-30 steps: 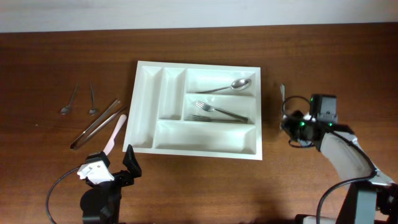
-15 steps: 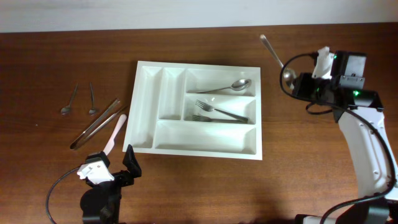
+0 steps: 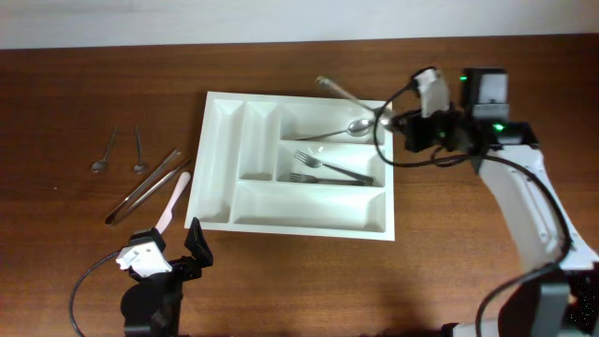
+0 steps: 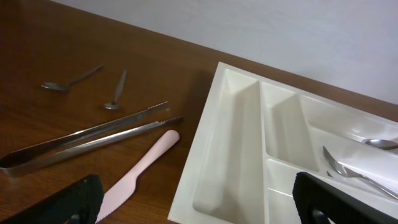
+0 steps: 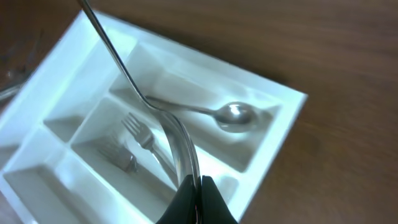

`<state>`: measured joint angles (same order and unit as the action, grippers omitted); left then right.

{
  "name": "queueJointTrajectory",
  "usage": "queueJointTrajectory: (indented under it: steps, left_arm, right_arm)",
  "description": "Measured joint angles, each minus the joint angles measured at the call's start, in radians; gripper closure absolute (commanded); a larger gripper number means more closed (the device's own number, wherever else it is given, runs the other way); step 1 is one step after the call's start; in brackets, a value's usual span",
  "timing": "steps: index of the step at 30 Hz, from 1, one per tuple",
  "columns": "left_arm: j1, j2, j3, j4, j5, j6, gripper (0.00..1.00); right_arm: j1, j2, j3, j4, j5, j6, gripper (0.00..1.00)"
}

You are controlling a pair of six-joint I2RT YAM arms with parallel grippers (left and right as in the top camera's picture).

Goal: Pack container
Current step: 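Carry the spoon left over the tray's top compartment and lower it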

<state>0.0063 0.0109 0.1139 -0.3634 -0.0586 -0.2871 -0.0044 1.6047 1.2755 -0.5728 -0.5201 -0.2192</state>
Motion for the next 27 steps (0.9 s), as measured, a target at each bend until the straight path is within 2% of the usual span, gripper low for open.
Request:
queueJointTrajectory:
  steps: [10,18,27]
  left_arm:
    - [0.000,0.000,0.000,0.000,0.000,0.000,0.01]
    - [0.000,0.000,0.000,0.000,0.000,0.000,0.01]
    - [0.000,0.000,0.000,0.000,0.000,0.000,0.01]
  right_arm:
    - [0.038,0.245,0.002,0.112,0.058,-0.001,0.96]
    - [0.038,0.264,0.002,0.220,0.064,0.057,0.96]
    - [0.038,0.282,0.002,0.227,0.071,0.090,0.96]
